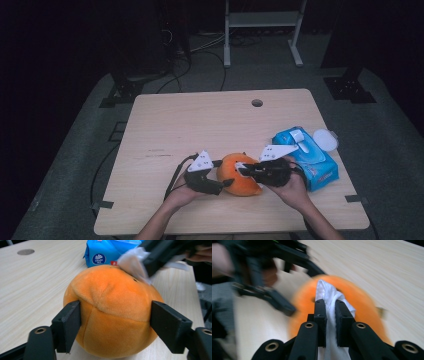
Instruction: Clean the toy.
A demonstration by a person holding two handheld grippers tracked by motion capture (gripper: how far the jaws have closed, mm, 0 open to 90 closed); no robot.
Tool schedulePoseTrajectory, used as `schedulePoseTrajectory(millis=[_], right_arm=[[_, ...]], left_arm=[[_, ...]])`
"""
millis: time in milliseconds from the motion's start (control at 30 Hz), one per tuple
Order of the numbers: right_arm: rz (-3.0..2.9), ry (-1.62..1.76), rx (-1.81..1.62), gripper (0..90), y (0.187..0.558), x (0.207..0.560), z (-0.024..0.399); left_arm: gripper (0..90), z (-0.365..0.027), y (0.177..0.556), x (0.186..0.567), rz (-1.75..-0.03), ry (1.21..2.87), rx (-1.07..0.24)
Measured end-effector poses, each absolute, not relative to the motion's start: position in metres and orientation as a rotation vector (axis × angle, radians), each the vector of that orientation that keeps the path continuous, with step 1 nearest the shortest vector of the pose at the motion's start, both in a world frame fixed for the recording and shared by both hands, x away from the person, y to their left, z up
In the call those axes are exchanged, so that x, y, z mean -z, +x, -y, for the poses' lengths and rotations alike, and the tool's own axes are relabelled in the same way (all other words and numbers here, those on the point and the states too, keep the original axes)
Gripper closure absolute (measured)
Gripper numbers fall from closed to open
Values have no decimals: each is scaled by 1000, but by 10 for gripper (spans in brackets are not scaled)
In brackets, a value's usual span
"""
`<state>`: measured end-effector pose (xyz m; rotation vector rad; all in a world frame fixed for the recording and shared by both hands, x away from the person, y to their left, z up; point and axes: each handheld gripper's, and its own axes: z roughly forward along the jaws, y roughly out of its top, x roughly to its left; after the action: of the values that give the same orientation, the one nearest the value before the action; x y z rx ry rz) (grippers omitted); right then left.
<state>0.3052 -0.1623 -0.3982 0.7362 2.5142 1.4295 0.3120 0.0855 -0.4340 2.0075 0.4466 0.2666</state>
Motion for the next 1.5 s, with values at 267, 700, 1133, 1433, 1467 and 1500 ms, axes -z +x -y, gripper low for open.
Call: schedulePoseTrajectory(millis=[267,700,1133,1433,1467,1500], right_arm=[[-2467,673,-1433,808,300,387,146],[-2490,736,-1332,811,304,396,165],[-2472,727,-1370,810,310,390,166],[-2554,656,-1405,811,298,388,154],[-2558,633,-1403,811,296,388,148],[-2557,626,-1406,811,295,387,145]], left_arm=[[333,-73,294,432,-303,2073,-377],[225,-76,305,437,-460,2014,-220],[260,-69,293,434,-290,2064,-333],[241,-69,296,433,-352,2037,-236],[258,-69,294,432,-333,2047,-258],[269,-69,293,432,-326,2051,-270]])
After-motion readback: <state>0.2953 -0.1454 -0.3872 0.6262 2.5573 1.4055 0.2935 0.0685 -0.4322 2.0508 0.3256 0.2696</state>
